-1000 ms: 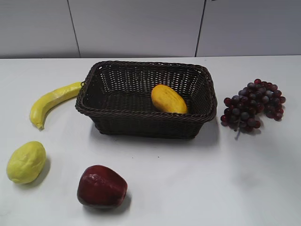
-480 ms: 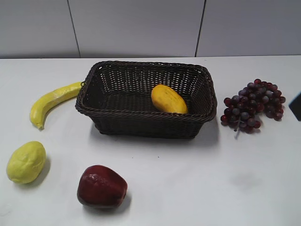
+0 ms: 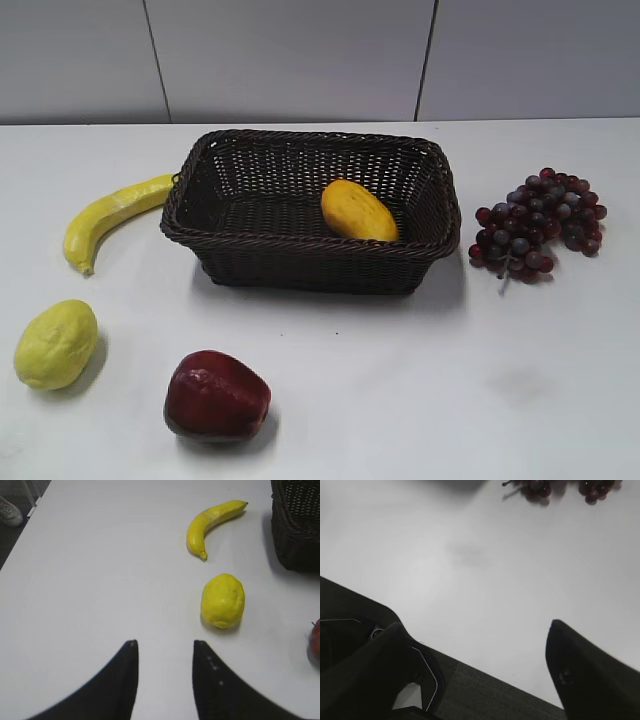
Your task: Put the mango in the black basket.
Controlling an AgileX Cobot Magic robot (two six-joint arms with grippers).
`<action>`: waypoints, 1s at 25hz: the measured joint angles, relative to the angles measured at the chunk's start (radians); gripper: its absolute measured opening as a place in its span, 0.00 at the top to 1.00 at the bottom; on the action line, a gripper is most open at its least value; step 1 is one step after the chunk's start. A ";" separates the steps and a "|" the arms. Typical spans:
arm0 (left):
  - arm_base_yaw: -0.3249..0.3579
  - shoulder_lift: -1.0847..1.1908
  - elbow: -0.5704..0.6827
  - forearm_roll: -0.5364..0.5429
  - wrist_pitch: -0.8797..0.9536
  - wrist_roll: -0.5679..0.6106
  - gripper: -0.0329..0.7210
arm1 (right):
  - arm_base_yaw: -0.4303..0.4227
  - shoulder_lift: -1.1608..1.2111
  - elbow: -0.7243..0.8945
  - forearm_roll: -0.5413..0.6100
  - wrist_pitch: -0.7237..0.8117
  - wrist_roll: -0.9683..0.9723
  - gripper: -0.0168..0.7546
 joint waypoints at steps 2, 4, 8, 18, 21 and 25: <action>0.000 0.000 0.000 0.000 0.000 0.000 0.60 | 0.000 -0.060 0.054 -0.004 -0.029 0.003 0.11; 0.000 0.000 0.000 0.000 0.000 0.000 0.60 | 0.000 -0.106 0.098 -0.004 -0.053 0.006 0.12; 0.000 0.000 0.000 0.000 0.000 0.000 0.60 | 0.000 -0.124 0.128 -0.012 -0.051 0.011 0.13; 0.000 0.000 0.000 0.000 0.000 0.000 0.60 | 0.000 -0.124 0.134 -0.015 -0.050 0.015 0.29; 0.000 0.000 0.000 0.000 0.000 0.000 0.60 | 0.000 -0.124 0.134 -0.015 -0.050 0.015 0.30; 0.000 0.000 0.000 0.000 0.000 0.000 0.60 | -0.006 -0.154 0.134 -0.015 -0.050 0.015 0.30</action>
